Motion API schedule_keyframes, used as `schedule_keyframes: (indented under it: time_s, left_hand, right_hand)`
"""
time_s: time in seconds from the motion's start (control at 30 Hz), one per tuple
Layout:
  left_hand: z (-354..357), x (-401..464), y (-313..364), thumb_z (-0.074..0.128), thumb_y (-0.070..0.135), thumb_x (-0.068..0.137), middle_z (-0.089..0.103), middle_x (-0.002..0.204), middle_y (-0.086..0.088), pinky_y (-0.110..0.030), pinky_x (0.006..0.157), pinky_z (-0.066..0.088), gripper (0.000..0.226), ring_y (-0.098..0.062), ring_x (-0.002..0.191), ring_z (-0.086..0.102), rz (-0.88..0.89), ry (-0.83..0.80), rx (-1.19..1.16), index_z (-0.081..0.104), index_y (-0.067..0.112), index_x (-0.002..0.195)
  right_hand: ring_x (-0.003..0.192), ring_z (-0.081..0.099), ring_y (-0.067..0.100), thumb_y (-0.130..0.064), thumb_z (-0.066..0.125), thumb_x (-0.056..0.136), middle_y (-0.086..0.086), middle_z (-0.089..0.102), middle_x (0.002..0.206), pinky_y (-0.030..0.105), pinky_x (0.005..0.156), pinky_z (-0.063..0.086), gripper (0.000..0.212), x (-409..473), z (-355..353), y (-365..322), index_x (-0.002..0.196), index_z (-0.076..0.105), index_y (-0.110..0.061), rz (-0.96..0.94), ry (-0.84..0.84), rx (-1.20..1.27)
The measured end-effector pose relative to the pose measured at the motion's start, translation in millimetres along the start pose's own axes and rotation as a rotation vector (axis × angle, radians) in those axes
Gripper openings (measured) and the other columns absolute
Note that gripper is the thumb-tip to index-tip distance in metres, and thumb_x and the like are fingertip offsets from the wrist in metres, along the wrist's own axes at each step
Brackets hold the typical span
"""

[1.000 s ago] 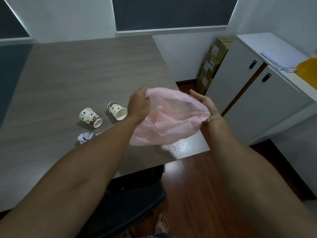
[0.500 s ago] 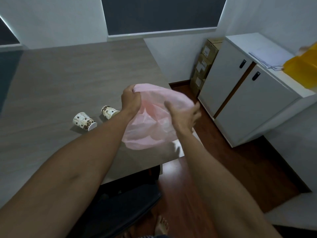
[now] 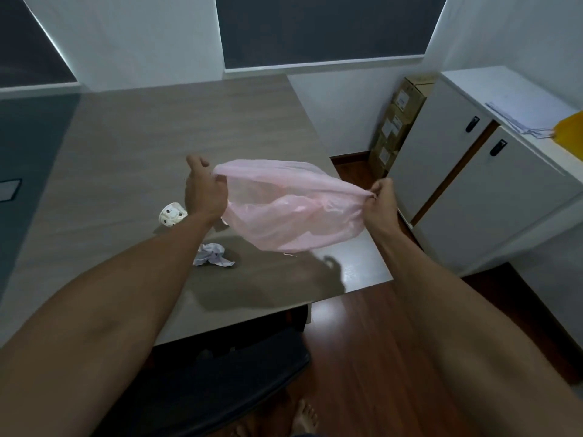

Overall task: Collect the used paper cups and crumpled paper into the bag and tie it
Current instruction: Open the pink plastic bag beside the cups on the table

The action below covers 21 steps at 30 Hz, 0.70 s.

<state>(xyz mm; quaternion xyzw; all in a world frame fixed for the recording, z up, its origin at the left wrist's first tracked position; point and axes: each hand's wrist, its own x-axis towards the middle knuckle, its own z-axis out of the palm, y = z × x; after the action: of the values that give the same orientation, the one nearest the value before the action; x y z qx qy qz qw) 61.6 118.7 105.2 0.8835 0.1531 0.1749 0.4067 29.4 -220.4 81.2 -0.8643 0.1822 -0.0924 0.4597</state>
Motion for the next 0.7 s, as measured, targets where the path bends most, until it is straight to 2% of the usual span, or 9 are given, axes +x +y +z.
schedule_keyframes:
  time_s: [0.1,0.17,0.27,0.33,0.37,0.43,0.53,0.63,0.7]
  left_hand:
    - [-1,-10,0,0.046,0.004,0.095,0.05,0.111,-0.017,-0.046,0.068,0.047,0.022,-0.036,0.079,0.054,0.274,-0.051,0.135,0.037,0.018,0.109]
    - [0,-11,-6,0.043,-0.001,0.092,0.047,0.12,-0.016,-0.043,0.066,0.047,0.024,-0.037,0.079,0.054,0.458,-0.128,0.224,0.04,0.022,0.097]
    - [-1,-4,-18,0.053,-0.001,0.086,0.045,0.146,-0.005,-0.04,0.08,0.051,0.02,-0.034,0.097,0.057,0.51,-0.227,0.303,0.059,0.018,0.088]
    - [0,-3,-22,0.053,-0.002,0.09,0.05,0.144,-0.01,-0.047,0.089,0.054,0.031,-0.039,0.109,0.061,0.507,-0.242,0.347,0.069,0.013,0.112]
    - [-1,-5,-20,0.05,0.0,0.092,0.051,0.141,-0.011,-0.05,0.091,0.054,0.036,-0.041,0.11,0.062,0.486,-0.246,0.364,0.065,0.009,0.124]
    - [-1,-8,-15,0.053,0.015,0.096,0.047,0.139,-0.01,-0.052,0.087,0.053,0.036,-0.043,0.104,0.062,0.413,-0.238,0.38,0.056,0.005,0.131]
    - [3,-11,-13,0.081,0.038,0.081,0.026,0.153,-0.003,-0.051,0.082,0.054,0.075,-0.042,0.094,0.064,0.279,-0.284,0.462,0.042,0.005,0.136]
    - [6,-10,-19,0.089,0.031,0.071,-0.01,0.164,0.002,-0.048,0.077,0.053,0.096,-0.043,0.09,0.064,0.268,-0.395,0.579,0.028,0.009,0.141]
    - [8,-11,-24,0.088,0.024,0.071,-0.022,0.164,0.003,-0.049,0.08,0.053,0.107,-0.045,0.092,0.063,0.252,-0.447,0.624,0.017,0.012,0.151]
  right_hand:
    - [0.089,0.058,0.029,-0.008,0.038,0.086,-0.002,0.055,0.094,0.052,0.08,0.055,0.022,-1,3,-21,0.084,0.045,-0.029,-0.191,-0.067,-0.154]
    - [0.092,0.06,0.028,-0.025,0.048,0.084,-0.005,0.057,0.096,0.05,0.081,0.054,0.008,-5,3,-34,0.082,0.051,-0.032,-0.22,-0.116,-0.167]
    - [0.097,0.062,0.028,-0.027,0.052,0.091,-0.001,0.06,0.113,0.048,0.085,0.058,0.019,-2,2,-36,0.107,0.062,-0.032,-0.31,-0.164,-0.295]
    - [0.099,0.063,0.033,-0.033,0.045,0.101,0.004,0.053,0.125,0.05,0.088,0.057,0.03,0,2,-30,0.125,0.06,-0.023,-0.396,-0.1,-0.494]
    - [0.096,0.064,0.033,-0.043,0.047,0.1,0.005,0.05,0.127,0.051,0.086,0.057,0.036,1,3,-29,0.128,0.056,-0.022,-0.4,-0.068,-0.558]
    - [0.085,0.063,0.031,-0.056,0.061,0.091,0.004,0.047,0.127,0.049,0.079,0.058,0.051,2,5,-28,0.128,0.048,-0.025,-0.421,-0.028,-0.679]
    - [0.079,0.059,0.034,-0.019,0.08,0.081,0.009,0.04,0.126,0.052,0.073,0.059,0.066,7,10,-17,0.132,0.038,-0.02,-0.469,-0.071,-0.843]
    - [0.085,0.055,0.035,-0.004,0.087,0.065,0.013,0.033,0.129,0.051,0.069,0.06,0.102,11,8,-2,0.141,0.025,-0.03,-0.407,-0.127,-0.919]
    - [0.088,0.054,0.035,0.003,0.085,0.064,0.015,0.034,0.126,0.051,0.071,0.06,0.107,14,7,5,0.142,0.023,-0.037,-0.412,-0.193,-0.929]
